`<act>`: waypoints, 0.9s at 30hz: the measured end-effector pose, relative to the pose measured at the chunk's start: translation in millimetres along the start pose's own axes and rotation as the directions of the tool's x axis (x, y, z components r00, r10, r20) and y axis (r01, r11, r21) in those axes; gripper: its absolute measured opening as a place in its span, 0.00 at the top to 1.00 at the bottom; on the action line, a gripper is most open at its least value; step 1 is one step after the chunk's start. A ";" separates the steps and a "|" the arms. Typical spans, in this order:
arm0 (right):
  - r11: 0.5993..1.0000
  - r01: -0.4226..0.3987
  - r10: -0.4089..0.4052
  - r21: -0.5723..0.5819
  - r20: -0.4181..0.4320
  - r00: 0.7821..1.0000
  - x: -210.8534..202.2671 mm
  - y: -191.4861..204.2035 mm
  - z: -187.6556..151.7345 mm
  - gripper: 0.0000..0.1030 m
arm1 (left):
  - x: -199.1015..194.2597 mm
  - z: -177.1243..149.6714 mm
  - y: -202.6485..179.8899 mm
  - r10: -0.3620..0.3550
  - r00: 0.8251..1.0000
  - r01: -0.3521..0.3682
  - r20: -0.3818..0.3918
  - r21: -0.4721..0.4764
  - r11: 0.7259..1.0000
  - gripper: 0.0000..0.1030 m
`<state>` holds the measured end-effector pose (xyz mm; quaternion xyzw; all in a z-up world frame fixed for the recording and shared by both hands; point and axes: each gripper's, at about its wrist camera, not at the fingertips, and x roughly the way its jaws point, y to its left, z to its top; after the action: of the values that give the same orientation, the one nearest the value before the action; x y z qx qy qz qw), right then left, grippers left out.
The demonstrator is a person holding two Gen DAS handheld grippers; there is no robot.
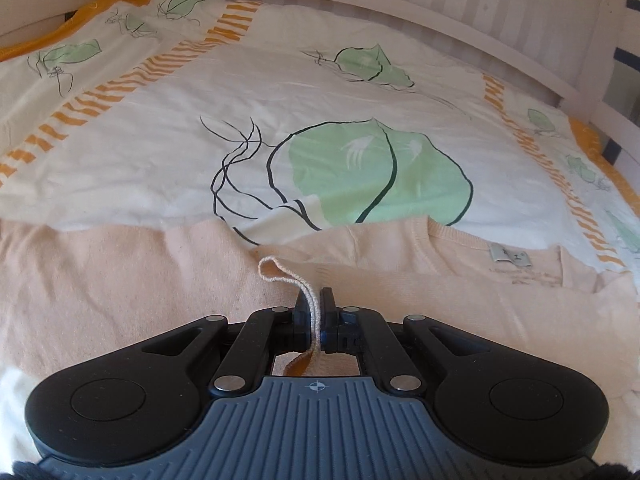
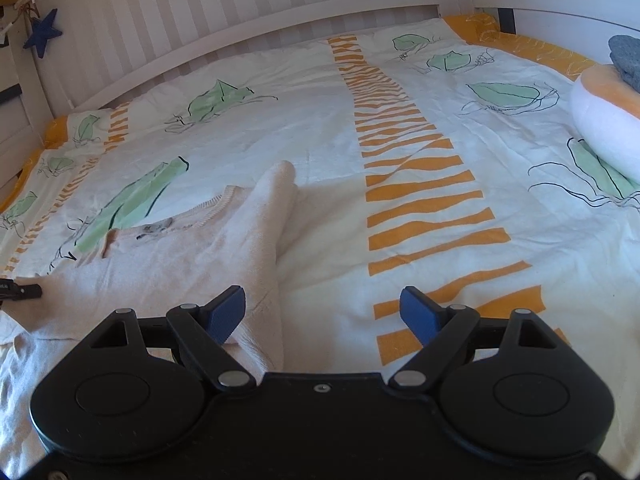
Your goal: Fold small clothes
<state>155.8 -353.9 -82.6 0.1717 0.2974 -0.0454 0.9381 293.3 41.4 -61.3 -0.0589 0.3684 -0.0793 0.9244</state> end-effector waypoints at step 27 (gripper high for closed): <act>0.997 0.017 -0.028 -0.080 -0.139 0.990 88.5 -3.6 49.9 0.91 | 4.3 -14.7 -3.9 -0.146 0.989 0.146 0.010 -0.003 0.989 0.96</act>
<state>254.7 -373.2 -96.3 0.1339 0.3661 -0.0322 0.9203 285.8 36.1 -74.1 -0.0878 0.3586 -0.1459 0.9178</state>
